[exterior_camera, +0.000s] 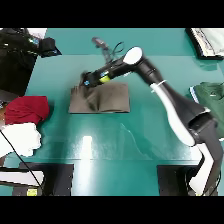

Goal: Fold the shirts.

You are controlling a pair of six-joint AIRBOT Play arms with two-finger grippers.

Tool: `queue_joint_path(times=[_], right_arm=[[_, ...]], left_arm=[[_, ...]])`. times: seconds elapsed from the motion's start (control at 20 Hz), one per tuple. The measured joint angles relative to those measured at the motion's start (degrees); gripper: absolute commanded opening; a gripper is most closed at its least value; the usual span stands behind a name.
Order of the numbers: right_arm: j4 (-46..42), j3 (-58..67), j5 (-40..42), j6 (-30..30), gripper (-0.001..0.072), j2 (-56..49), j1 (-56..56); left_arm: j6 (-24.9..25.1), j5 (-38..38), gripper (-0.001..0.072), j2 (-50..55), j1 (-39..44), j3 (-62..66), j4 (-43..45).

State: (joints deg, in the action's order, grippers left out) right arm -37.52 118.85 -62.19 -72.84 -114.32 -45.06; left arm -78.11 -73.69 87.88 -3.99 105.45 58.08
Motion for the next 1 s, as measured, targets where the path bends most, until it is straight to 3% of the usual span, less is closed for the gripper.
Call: queue_joint_path(times=[0.15, 0.25, 0.6, 0.65, 0.7, 0.75, 1.0], right_arm=[[1.03, -1.86, 7.69, 1.33, 0.0394, -0.77, -2.29], [1.07, -4.83, 8.22, 1.81, 0.0394, 1.16, -0.90], [-5.66, -24.65, -5.29, 2.25, 0.0392, 12.48, 15.69], [-5.62, -28.35, -6.54, 2.19, 0.0427, 14.12, 18.25], [-5.18, -32.39, -7.04, 2.05, 0.0638, 15.63, 20.90], [-4.59, -35.98, -7.04, 2.01, 0.0717, 16.65, 23.28], [3.34, -48.59, -1.84, 1.84, 0.0688, 18.01, 29.88]], left_arm=[[0.04, -0.55, 0.0027, -1.55, -1.18, 0.00, 0.37], [0.07, -1.38, 0.0028, -2.01, -1.46, 0.00, 0.37], [0.13, -3.02, 0.0028, -2.47, -1.77, -0.04, 0.46], [0.15, -3.06, 0.0027, -2.47, -1.77, -0.04, 0.46], [0.15, -3.08, 0.0028, -2.47, -1.77, -0.04, 0.46], [0.20, -3.10, 0.0028, -2.47, -1.77, -0.04, 0.46], [0.42, -3.28, 0.0028, -2.47, -1.77, -0.04, 0.46]])
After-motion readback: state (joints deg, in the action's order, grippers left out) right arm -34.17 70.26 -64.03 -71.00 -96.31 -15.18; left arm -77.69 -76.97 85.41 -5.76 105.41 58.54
